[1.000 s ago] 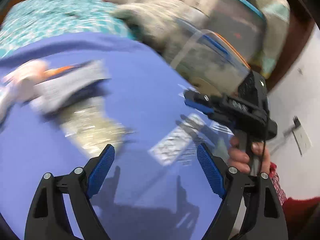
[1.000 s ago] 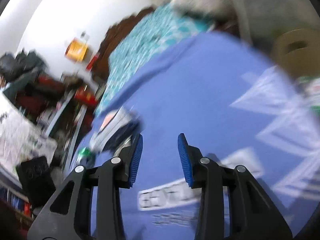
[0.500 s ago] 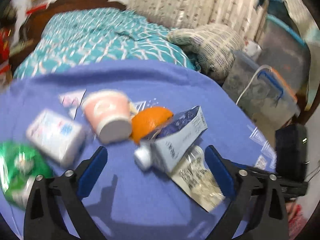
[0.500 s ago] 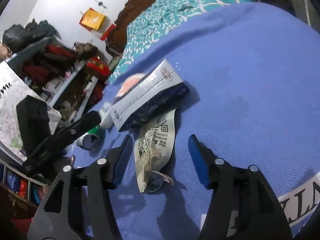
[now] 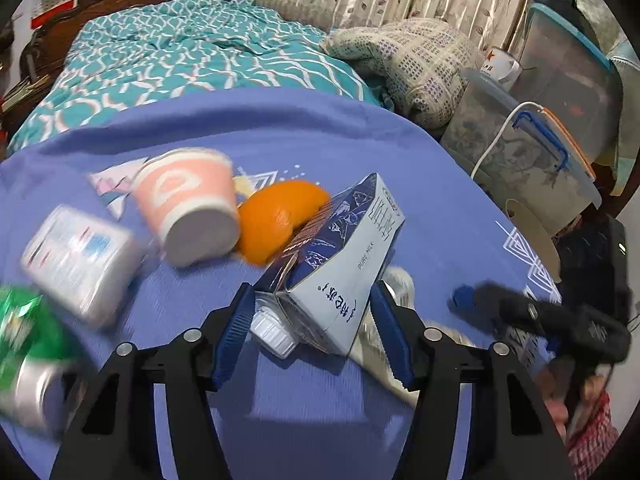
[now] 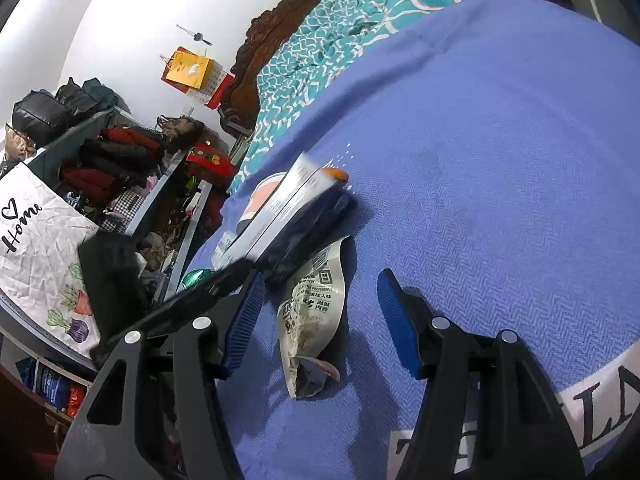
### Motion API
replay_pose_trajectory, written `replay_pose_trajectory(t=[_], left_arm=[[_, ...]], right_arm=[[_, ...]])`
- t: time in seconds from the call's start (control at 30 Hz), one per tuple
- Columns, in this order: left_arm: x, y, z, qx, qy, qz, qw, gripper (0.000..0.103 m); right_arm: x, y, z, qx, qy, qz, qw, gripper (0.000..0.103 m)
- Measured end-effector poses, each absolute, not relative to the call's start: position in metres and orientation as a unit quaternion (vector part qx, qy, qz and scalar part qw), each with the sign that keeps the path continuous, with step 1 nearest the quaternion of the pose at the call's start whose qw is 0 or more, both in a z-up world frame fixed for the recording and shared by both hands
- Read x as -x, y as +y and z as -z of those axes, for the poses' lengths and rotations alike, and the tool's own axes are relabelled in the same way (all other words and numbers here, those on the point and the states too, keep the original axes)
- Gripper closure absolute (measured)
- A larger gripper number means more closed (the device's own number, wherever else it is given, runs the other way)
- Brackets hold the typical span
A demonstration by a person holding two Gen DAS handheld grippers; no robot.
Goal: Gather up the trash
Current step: 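Grasp the white PURE MILK carton with left tool while right tool lowers to beige wrapper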
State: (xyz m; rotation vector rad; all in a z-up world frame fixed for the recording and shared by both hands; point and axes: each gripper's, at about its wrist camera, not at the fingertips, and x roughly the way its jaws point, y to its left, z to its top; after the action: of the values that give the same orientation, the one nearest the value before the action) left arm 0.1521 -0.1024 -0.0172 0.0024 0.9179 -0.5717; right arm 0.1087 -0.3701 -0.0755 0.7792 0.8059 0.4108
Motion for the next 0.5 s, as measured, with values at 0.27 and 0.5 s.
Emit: replay_pose_trajectory(t=[0.27, 0.5], left_arm=[[-0.08, -0.02, 0.012, 0.085, 0.428, 0.258, 0.862, 0.069], [-0.053, 0.001, 0.02, 0.072, 0.436, 0.234, 0.866, 0.061]], right_arm=[[-0.111, -0.37, 0.075, -0.361, 0.383, -0.19, 0.829, 0.042], [-0.11, -0.371, 0.076, -0.359, 0.382, -0.184, 0.831, 0.042]])
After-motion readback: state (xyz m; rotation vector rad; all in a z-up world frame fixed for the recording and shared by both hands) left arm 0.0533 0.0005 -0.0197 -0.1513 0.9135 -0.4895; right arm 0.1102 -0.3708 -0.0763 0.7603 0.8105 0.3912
